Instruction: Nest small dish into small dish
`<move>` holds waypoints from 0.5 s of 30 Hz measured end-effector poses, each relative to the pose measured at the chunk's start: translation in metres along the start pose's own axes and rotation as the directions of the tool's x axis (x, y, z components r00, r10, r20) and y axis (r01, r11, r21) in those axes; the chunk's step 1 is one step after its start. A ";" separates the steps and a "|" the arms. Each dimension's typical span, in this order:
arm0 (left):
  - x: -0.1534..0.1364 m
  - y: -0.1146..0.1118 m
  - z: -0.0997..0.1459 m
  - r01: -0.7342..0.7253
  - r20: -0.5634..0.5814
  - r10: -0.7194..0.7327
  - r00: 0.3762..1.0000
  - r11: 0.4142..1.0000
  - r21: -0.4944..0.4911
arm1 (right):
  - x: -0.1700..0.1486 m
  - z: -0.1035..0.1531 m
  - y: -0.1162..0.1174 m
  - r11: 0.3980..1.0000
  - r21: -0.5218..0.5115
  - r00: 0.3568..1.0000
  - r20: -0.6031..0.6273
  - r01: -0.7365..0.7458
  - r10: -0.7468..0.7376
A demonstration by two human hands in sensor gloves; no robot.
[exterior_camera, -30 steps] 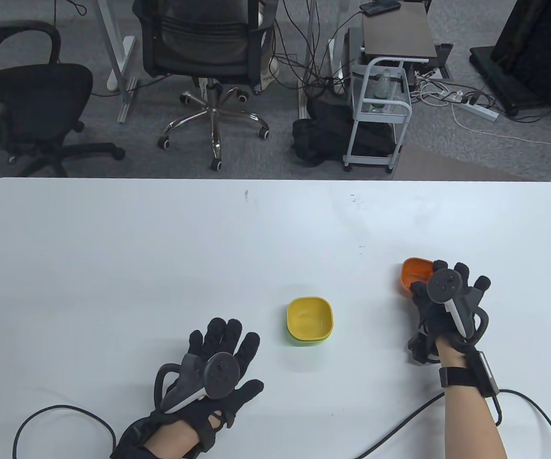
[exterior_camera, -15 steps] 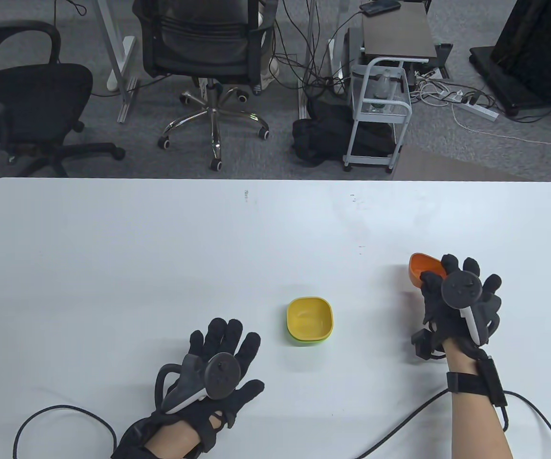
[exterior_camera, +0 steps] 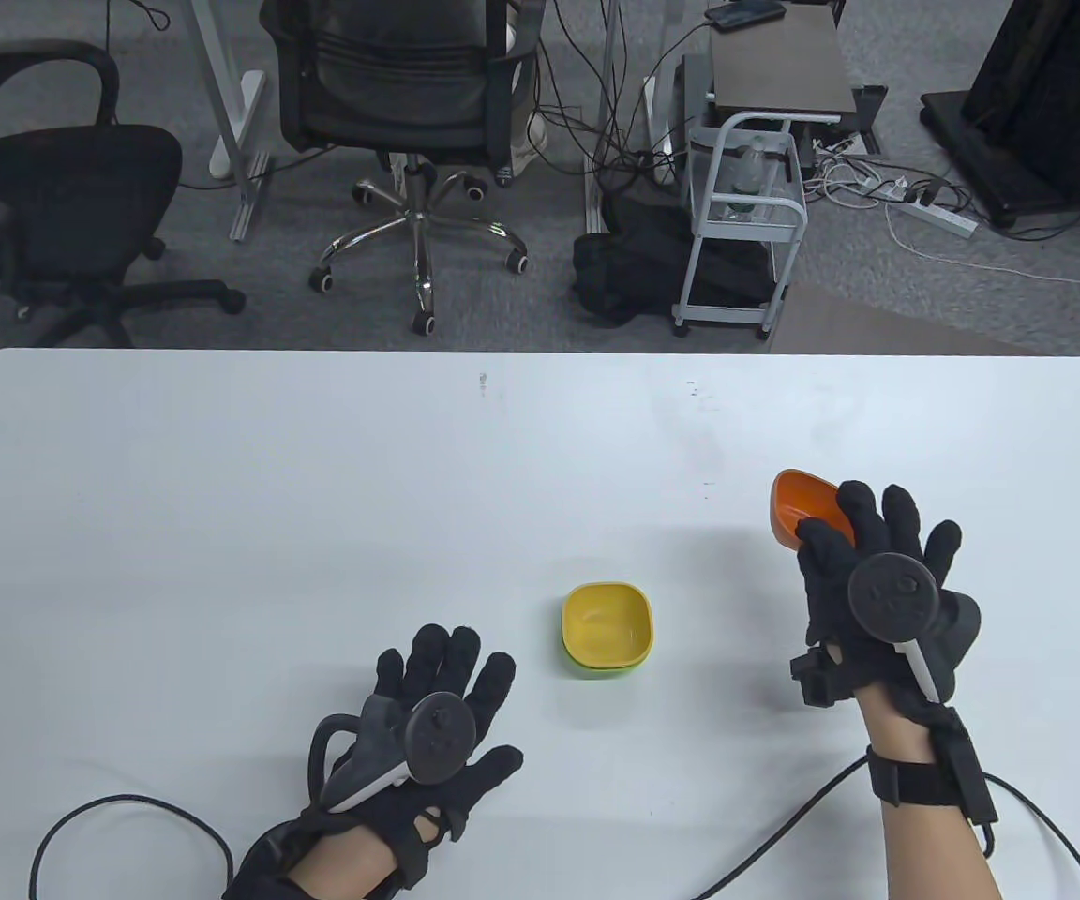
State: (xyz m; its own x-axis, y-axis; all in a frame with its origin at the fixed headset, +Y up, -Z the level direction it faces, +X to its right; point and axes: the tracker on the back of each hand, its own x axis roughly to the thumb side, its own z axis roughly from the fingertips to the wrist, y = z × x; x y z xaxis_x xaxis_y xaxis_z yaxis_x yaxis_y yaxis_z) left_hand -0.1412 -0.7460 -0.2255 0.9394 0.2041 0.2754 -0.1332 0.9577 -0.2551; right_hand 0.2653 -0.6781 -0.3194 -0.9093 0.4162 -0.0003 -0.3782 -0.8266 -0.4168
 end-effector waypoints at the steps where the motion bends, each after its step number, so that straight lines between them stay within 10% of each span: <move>1: 0.000 0.000 0.000 0.000 0.000 0.000 1.000 1.000 -0.001 | 0.003 0.001 0.000 1.000 -0.003 1.000 0.014 -0.004 0.004; 15: 0.000 0.003 0.003 -0.010 0.010 0.010 1.000 1.000 0.021 | 0.088 0.050 0.025 0.986 0.142 0.950 0.288 0.082 -0.120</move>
State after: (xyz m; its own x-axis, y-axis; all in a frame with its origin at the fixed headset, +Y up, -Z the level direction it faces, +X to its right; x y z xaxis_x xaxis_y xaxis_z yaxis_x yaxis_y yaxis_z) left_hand -0.1423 -0.7428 -0.2232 0.9349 0.2156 0.2821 -0.1492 0.9595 -0.2388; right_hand 0.1673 -0.6813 -0.2842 -0.8685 0.3858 0.3113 -0.4721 -0.8353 -0.2817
